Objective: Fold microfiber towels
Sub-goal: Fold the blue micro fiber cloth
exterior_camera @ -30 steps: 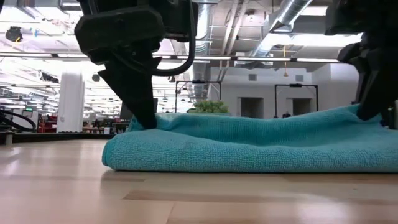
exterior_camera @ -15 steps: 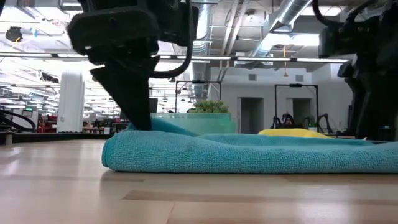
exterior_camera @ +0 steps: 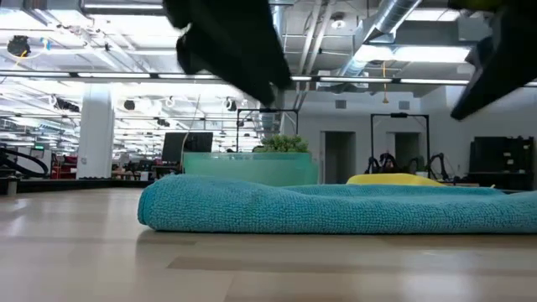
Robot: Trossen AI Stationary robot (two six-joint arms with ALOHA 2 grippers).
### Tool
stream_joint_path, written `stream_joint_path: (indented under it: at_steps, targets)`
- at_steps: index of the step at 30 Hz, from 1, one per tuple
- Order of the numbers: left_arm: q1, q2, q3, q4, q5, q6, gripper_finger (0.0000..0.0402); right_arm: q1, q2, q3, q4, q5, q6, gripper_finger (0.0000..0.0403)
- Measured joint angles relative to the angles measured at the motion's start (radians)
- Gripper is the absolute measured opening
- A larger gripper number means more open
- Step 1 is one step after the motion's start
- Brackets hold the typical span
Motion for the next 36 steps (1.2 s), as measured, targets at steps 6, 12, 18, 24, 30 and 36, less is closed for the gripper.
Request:
stream_joint_path:
  at_steps: [6,12,18,24,30,36]
  targets:
    - [-0.016,0.017,-0.128,0.059,-0.008,-0.11,0.0169,0.018,0.142,0.0,0.013,-0.004,0.062,0.0139]
    - [-0.009,0.017,-0.22,0.136,-0.004,-0.175,0.0169,-0.001,0.278,-0.001,0.051,-0.078,0.079,0.0129]
    - [-0.01,0.016,-0.266,0.2,0.023,-0.178,0.0169,-0.011,0.296,0.003,0.066,-0.103,0.087,0.0127]
    - [0.004,-0.005,-0.239,0.186,0.081,-0.133,0.0169,-0.005,0.176,-0.002,0.041,-0.012,0.159,0.0125]
    - [0.009,-0.032,-0.171,0.195,-0.049,-0.084,0.0169,0.023,0.13,0.0,0.19,0.257,0.135,0.012]
    - [-0.021,0.018,-0.168,0.278,-0.144,-0.107,0.0169,-0.001,0.274,0.0,0.306,0.263,0.109,0.0118]
